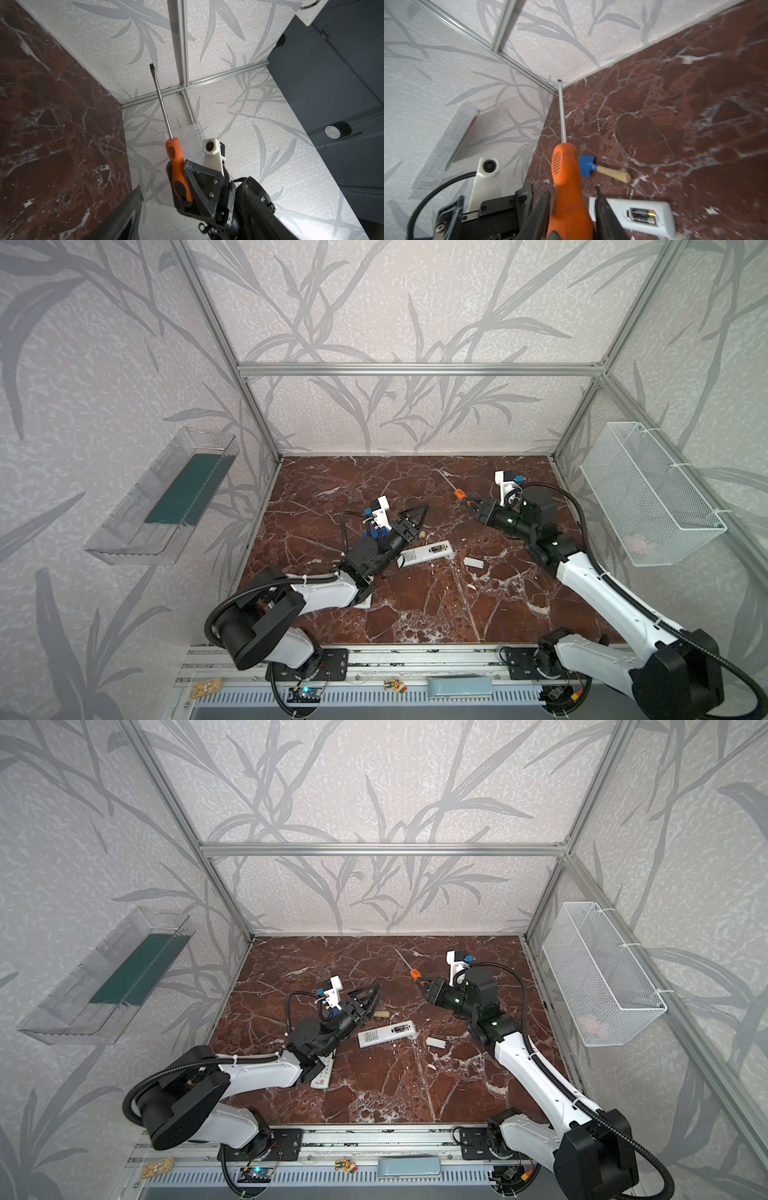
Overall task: Unload the batteries from the remote control
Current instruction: 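Release the screwdriver with the left gripper while the right gripper holds it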
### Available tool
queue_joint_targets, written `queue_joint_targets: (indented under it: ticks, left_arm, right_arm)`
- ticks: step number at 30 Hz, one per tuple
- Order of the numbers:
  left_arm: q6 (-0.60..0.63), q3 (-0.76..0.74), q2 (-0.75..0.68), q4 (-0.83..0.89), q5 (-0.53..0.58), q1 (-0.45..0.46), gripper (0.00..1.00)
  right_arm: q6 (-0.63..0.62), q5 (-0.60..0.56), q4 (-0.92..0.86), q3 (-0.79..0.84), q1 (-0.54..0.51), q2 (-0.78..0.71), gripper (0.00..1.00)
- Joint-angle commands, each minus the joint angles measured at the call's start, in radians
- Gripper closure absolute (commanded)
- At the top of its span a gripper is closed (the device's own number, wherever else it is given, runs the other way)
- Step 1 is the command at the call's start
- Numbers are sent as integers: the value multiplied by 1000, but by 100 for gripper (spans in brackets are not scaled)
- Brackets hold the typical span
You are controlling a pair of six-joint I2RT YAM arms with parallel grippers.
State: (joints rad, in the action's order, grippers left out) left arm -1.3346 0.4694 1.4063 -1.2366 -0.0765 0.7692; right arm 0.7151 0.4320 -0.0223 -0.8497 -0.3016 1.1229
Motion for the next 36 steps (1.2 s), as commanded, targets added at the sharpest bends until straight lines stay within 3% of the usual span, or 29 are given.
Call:
queue_joint_targets:
  ticks: [1, 4, 5, 8, 13, 18, 22, 25, 29, 32, 36]
  left_arm:
    - [99, -32, -135, 259, -90, -27, 12]
    - [331, 61, -328, 798, -149, -63, 1]
    - [467, 130, -380, 1034, -131, -64, 1]
    - [823, 331, -423, 1511, -44, -70, 1]
    - [1194, 520, -334, 1873, -119, -131, 0]
    - [1434, 581, -233, 1986, -198, -159, 2]
    - [1562, 578, -205, 1975, -156, -159, 2]
    - [1699, 566, -198, 1960, -196, -159, 0]
    - [1883, 583, -152, 2008, -193, -172, 0]
    - [1938, 586, -131, 2028, -195, -222, 0]
    - [1977, 567, -133, 2023, -232, -277, 0]
  right_arm:
    - [-176, 64, -363, -129, 73, 3, 100]
    - [-325, 115, -595, -218, 111, 49, 100]
    - [-368, 113, -655, -240, 113, 57, 100]
    - [-455, 90, -782, -282, 111, 67, 100]
    - [-505, 75, -884, -334, 111, 75, 100]
    - [-533, 38, -985, -401, 105, 93, 100]
    - [-536, 19, -1031, -417, 105, 96, 100]
    - [-526, 24, -1048, -416, 105, 110, 100]
    - [-481, 167, -1036, -396, 105, 145, 100]
    - [-464, 317, -1023, -379, 107, 177, 100]
    - [-477, 325, -1041, -379, 107, 205, 100]
